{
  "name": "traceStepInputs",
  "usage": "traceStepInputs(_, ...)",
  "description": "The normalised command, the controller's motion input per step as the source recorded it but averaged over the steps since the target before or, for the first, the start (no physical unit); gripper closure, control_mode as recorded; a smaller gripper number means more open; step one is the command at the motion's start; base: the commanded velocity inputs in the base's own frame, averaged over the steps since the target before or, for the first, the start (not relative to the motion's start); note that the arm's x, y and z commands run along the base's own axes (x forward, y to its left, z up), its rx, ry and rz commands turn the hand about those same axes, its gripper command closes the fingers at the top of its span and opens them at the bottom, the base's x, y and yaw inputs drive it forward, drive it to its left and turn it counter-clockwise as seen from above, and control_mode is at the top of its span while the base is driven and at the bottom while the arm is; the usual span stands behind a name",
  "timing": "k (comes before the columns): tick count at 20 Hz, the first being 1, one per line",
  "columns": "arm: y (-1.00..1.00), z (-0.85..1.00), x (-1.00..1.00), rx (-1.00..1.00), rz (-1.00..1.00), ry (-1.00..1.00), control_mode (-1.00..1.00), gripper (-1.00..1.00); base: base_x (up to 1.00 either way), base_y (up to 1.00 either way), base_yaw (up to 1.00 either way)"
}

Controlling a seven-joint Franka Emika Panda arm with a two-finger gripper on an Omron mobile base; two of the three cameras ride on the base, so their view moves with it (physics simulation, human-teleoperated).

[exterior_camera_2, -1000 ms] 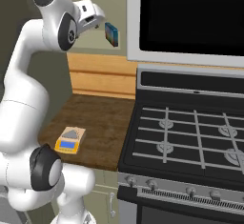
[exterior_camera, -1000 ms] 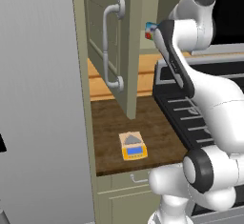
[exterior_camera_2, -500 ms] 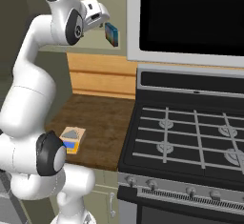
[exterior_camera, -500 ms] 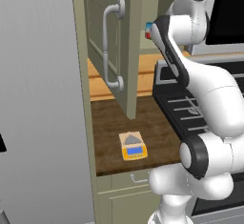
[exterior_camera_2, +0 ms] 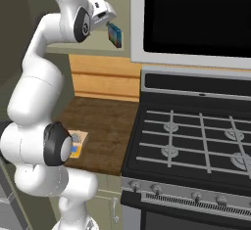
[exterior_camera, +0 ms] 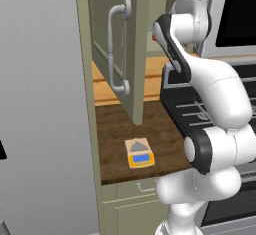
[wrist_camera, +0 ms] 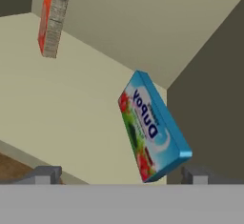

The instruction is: Pick the boxed food and place it on the digital scale for weighing, and close the cabinet.

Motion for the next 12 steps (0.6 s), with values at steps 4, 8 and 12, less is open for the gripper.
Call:
traceStepInputs(4,0.0,-0.1,0.31,-0.04,0.0,0.0,-1.0,-1.0,0.0,0.0,0.0)
traceStepInputs(8,-0.02,-0.01,0.26,0.0,0.0,0.0,-1.0,-1.0,0.0,0.0,0.0)
traceStepInputs(12,-0.1,0.0,0.3,0.0,0.0,0.03,-1.0,-1.0,0.0,0.0,0.0)
